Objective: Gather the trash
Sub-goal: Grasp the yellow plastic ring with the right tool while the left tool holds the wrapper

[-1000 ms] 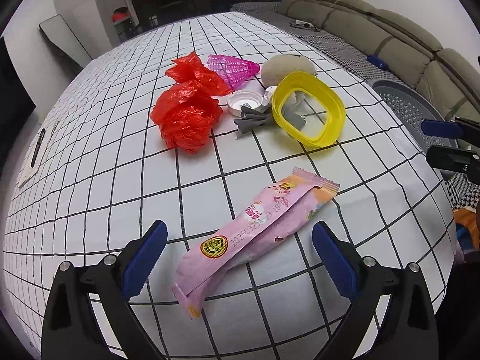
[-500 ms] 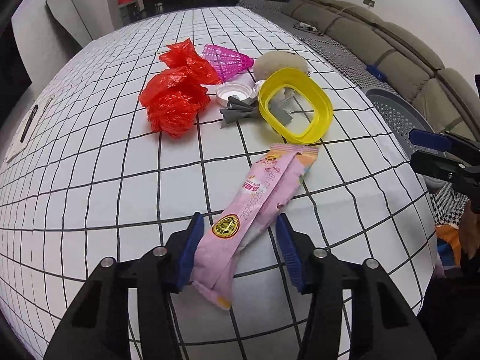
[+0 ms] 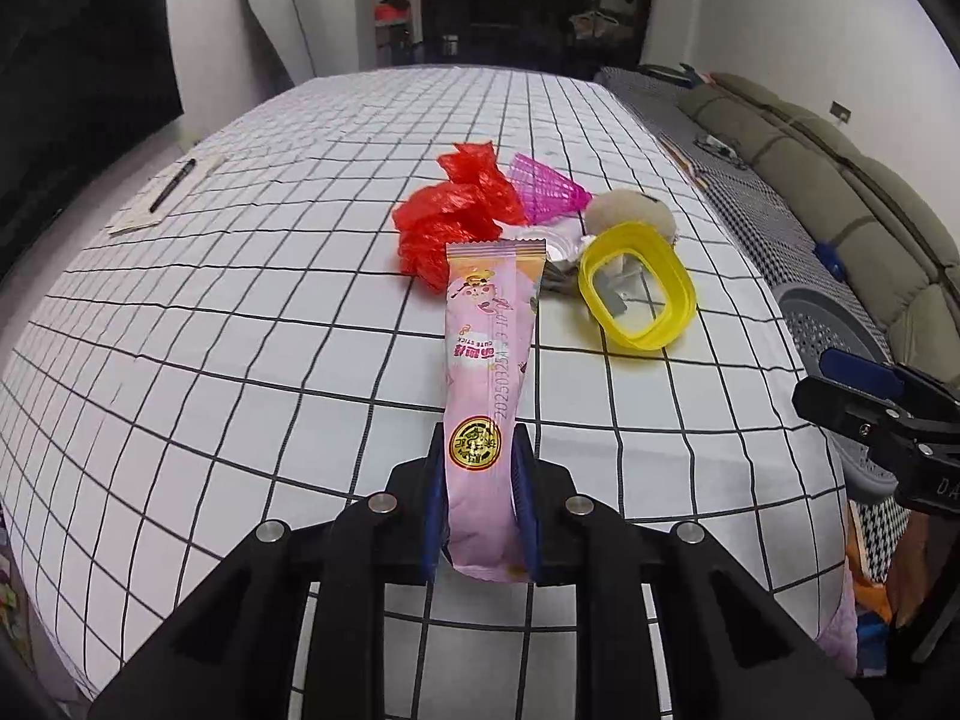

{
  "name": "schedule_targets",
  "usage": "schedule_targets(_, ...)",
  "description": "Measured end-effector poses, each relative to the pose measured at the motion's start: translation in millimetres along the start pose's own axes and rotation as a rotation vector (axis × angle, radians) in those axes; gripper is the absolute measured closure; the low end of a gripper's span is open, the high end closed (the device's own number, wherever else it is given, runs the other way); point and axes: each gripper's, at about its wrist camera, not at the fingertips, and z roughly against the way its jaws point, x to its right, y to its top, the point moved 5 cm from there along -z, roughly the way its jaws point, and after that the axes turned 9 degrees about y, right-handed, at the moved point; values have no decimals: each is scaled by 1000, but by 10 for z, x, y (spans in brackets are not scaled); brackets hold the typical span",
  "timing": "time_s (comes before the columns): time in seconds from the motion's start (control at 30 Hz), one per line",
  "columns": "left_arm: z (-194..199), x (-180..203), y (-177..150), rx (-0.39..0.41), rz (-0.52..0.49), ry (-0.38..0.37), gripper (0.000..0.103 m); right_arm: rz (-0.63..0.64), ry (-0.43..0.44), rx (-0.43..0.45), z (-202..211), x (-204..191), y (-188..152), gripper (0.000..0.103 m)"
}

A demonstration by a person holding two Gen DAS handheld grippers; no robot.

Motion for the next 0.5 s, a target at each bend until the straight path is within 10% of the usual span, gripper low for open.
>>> schedule_targets(0.5, 216, -233, 5, 97, 147, 190, 83, 95, -34, -58, -560, -223, 343, 32)
